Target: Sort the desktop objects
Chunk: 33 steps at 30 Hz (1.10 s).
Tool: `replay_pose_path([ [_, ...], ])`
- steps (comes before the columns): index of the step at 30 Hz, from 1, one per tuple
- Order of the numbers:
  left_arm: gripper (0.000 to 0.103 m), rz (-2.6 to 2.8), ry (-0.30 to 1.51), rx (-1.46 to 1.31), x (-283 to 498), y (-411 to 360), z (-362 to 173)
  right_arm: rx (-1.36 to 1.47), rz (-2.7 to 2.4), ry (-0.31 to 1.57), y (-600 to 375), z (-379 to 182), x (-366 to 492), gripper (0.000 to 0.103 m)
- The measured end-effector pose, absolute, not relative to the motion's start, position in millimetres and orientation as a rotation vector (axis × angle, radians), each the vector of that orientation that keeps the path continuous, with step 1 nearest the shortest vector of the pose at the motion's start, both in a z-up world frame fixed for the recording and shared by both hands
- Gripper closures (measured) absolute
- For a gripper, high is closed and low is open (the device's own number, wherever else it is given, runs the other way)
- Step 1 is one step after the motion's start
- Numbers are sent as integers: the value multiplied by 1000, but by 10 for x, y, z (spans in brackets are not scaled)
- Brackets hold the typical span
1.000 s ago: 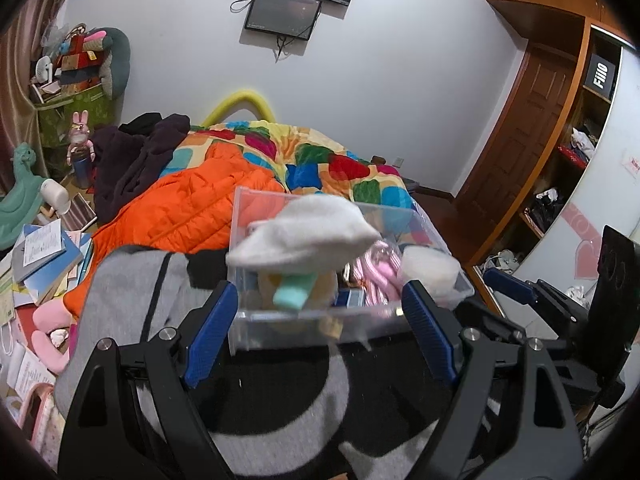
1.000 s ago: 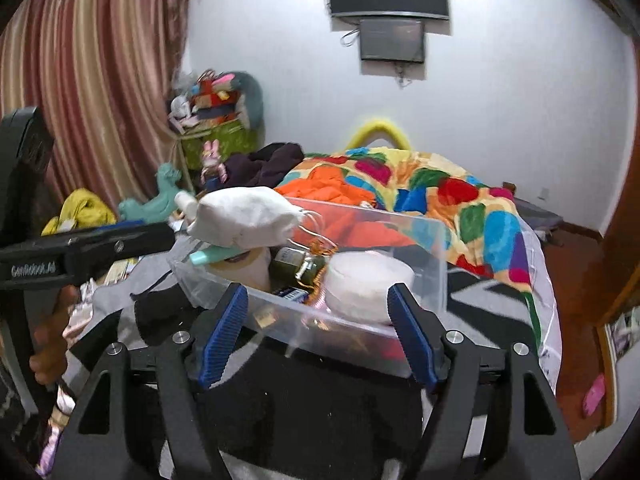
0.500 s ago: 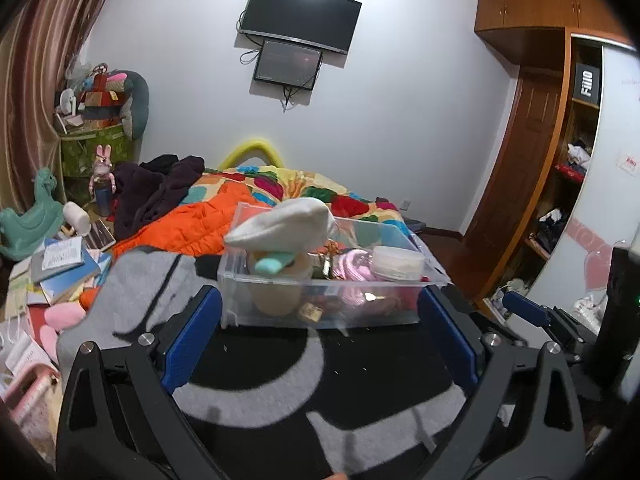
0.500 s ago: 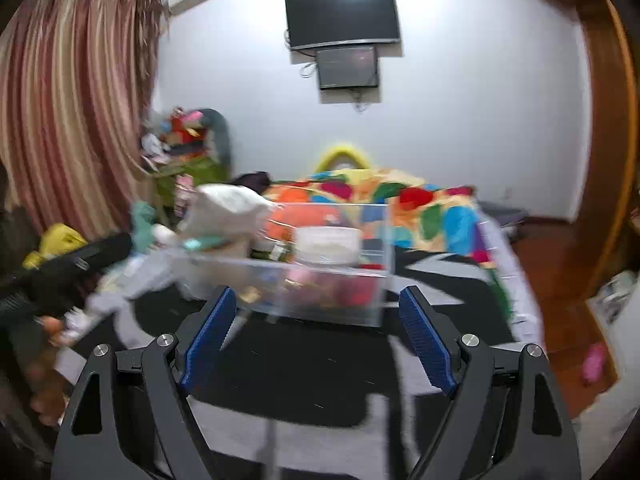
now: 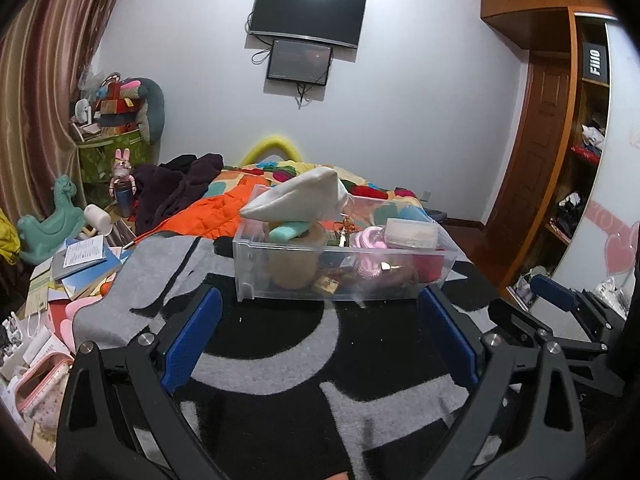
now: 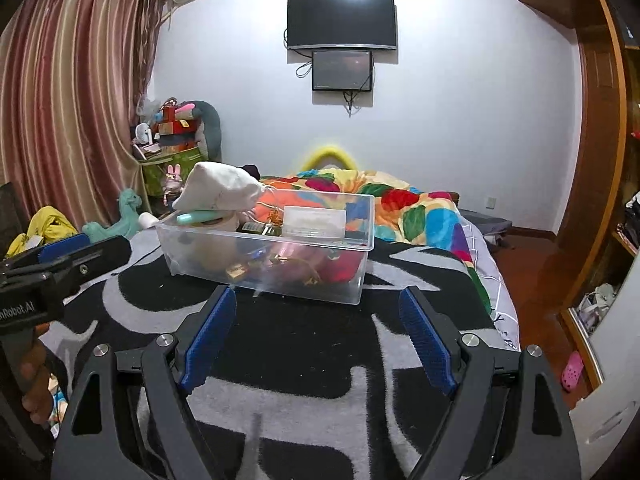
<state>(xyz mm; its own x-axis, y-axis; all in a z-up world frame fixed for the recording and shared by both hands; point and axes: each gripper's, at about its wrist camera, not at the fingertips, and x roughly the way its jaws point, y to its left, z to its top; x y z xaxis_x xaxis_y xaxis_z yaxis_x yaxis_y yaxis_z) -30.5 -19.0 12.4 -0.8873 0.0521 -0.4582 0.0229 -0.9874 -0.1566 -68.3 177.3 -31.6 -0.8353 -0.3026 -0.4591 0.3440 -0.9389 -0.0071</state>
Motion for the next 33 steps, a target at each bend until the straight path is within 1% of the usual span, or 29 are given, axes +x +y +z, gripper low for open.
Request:
replay_pose_path([
  [8,4,3031,-254,-740,-281,-209,95,686,-2694,106,1755,-380,-729,21],
  [27,4,3007,-283,-740,-286,-192,56,678,-2682,121,1687,-385,-705,21],
  [33,4,3003,-206,-733,-280,-110,67,679,-2672,120,1684,-392,-707,21],
])
